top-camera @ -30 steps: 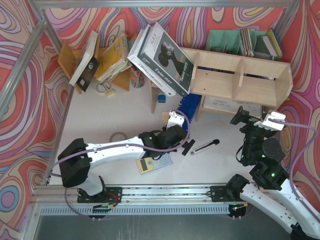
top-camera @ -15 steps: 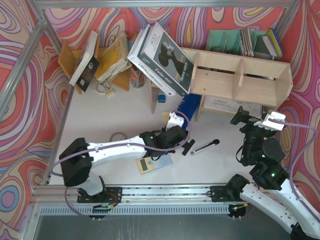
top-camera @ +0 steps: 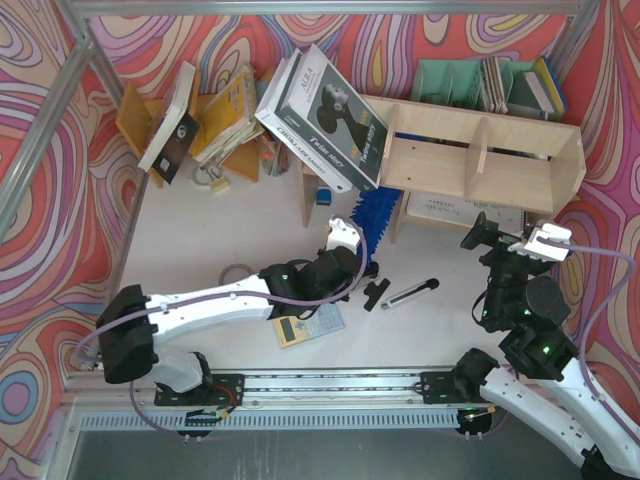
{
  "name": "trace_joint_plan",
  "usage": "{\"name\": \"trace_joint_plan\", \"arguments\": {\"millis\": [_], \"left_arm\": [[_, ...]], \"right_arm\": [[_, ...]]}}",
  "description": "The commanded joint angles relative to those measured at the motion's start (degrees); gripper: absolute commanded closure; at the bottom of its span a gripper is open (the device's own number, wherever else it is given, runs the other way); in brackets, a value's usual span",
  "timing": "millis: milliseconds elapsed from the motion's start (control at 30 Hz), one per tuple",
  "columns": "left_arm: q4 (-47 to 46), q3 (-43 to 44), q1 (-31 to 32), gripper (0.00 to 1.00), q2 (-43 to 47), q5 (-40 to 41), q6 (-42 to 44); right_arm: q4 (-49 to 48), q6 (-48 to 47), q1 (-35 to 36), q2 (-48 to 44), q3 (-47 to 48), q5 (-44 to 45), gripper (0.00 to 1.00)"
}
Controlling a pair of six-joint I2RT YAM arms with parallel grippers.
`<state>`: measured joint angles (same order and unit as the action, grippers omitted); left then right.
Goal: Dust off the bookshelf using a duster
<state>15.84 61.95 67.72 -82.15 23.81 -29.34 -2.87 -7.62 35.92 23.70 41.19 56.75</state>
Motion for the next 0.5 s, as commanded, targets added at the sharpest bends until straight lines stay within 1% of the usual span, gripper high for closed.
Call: {"name": "trace_joint_plan", "arguments": {"millis": [0, 167, 267, 367, 467], "left_arm": [[-1.8, 1.2, 0.6, 1.0, -5.2, -3.8, 1.7], [3.6, 4.4, 0.6, 1.0, -12.3, -4.6, 1.0], [5.4, 6.0, 0.5, 1.0, -14.9, -5.1, 0.8], [5.7, 6.6, 0.6, 1.0, -14.7, -4.8, 1.1], [5.6, 6.6, 0.6, 1.0, -12.3, -3.0, 1.6]], "right_arm": [[0.4, 0.3, -0.4, -0.7, 0.3, 0.1, 0.1], [0.3, 0.3, -0.4, -0.4, 0.3, 0.1, 0.11], [0.3, 0.4, -0.4, -0.1, 0.3, 0.0, 0.11], [0.2, 0.4, -0.4, -0.1, 0.3, 0.0, 0.11], [0.2, 0.4, -0.4, 0.0, 0.3, -0.1, 0.11]]}}
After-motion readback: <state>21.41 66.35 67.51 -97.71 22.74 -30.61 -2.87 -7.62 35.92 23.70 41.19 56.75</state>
